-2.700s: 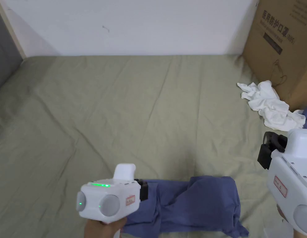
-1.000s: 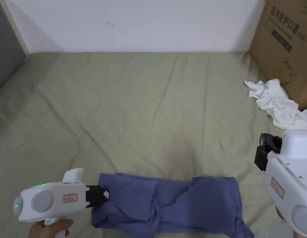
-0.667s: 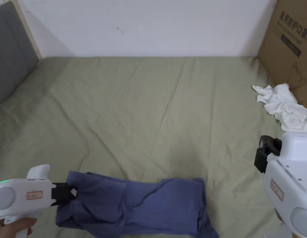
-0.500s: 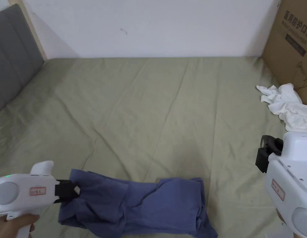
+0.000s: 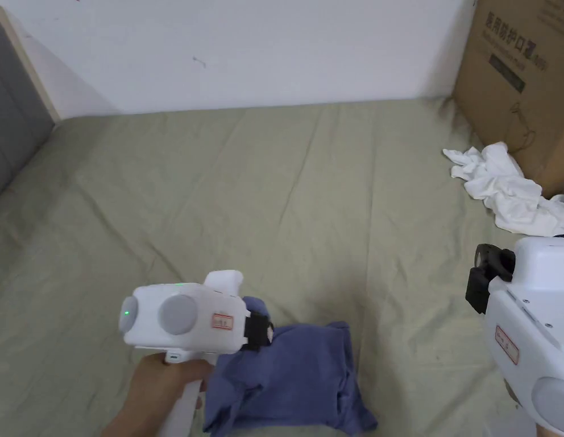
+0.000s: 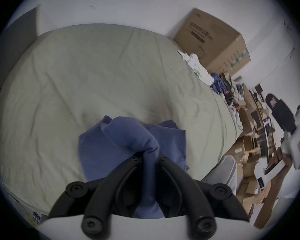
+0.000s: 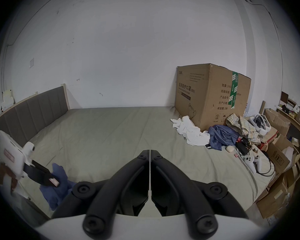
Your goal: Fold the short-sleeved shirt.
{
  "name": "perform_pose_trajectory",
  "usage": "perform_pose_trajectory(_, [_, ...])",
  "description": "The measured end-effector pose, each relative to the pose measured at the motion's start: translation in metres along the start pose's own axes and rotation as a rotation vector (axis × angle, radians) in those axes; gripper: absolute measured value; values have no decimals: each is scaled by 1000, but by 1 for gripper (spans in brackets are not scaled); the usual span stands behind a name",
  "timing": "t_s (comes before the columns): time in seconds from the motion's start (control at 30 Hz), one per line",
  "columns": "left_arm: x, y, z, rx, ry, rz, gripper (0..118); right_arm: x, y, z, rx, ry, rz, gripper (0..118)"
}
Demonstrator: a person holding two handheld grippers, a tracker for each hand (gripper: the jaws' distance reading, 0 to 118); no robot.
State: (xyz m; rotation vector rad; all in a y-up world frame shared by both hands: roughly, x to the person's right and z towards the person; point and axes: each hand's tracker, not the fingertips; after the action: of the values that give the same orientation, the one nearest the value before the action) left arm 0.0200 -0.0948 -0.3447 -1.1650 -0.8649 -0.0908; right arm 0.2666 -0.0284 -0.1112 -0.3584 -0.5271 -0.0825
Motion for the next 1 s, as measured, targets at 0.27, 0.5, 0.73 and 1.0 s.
perform_pose_trajectory(0.27, [55, -1, -80, -100, 6, -58, 17, 21, -5, 6, -5, -44, -14, 3])
perform_pose_trajectory(0.5, [64, -5, -114, -165, 13, -32, 86, 27, -8, 9, -15, -61, -20, 3])
perform_pose_trajectory(0.73, [76, -2, -69, -42, -55, -76, 90, 23, -5, 12, -10, -58, -19, 3])
perform_pose_trajectory(1.0, [45, -9, -2, 237, 51, -97, 90, 18, 2, 12, 9, -44, -15, 3])
